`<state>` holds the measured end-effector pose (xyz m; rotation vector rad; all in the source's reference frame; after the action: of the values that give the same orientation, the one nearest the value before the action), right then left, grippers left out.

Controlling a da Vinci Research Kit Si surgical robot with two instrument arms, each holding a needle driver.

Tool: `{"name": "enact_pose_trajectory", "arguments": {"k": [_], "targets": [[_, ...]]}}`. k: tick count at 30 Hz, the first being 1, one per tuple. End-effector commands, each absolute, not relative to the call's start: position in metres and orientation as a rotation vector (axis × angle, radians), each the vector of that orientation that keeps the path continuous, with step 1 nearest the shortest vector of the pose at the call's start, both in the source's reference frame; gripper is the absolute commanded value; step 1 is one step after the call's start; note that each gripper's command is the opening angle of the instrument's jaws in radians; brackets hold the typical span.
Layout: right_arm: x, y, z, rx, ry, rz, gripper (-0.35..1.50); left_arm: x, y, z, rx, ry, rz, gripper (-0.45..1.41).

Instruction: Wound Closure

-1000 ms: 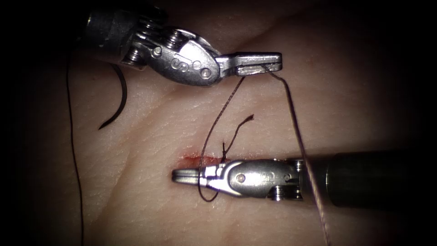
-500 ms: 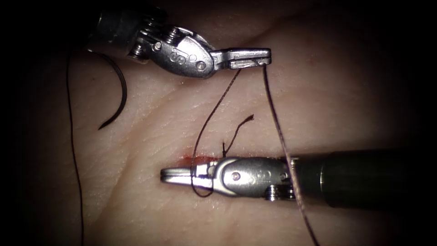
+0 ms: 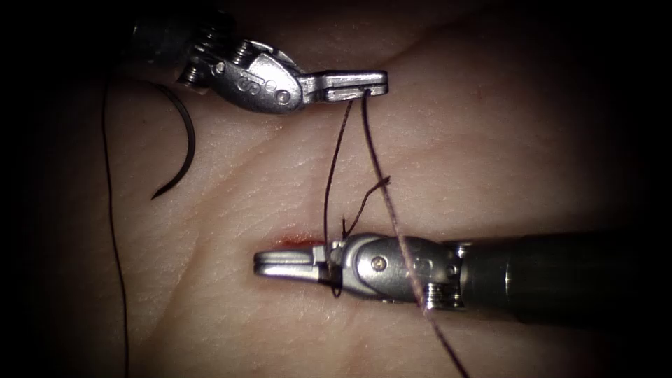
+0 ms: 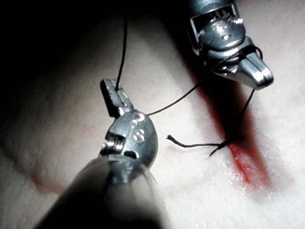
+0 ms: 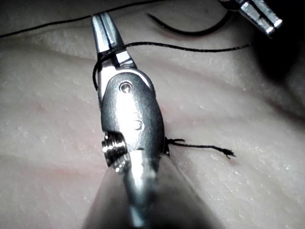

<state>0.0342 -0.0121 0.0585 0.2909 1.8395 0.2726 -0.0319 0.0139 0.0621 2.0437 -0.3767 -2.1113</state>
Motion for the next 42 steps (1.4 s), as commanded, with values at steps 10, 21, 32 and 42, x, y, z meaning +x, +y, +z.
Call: {"name": "enact_pose_trajectory", "arguments": {"k": [10,21,32,42], "targets": [[0.0327,-0.011,0.059,0.316,1.838,0.312,-0.35,-0.0311,0.012,0.066,2.050,-0.343,-2.107,-0.45],[0.0308,-0.010,0.059,0.346,1.844,0.388,-0.35,-0.0264,0.008,0.068,2.069,-0.323,-2.107,-0.45],[0.0296,-0.009,0.059,0.327,1.837,0.449,-0.35,-0.0266,0.003,0.069,2.061,-0.296,-2.143,-0.45],[0.0286,-0.008,0.059,0.277,1.816,0.505,0.25,-0.0277,-0.005,0.070,2.058,-0.256,-2.157,-0.45]]}}
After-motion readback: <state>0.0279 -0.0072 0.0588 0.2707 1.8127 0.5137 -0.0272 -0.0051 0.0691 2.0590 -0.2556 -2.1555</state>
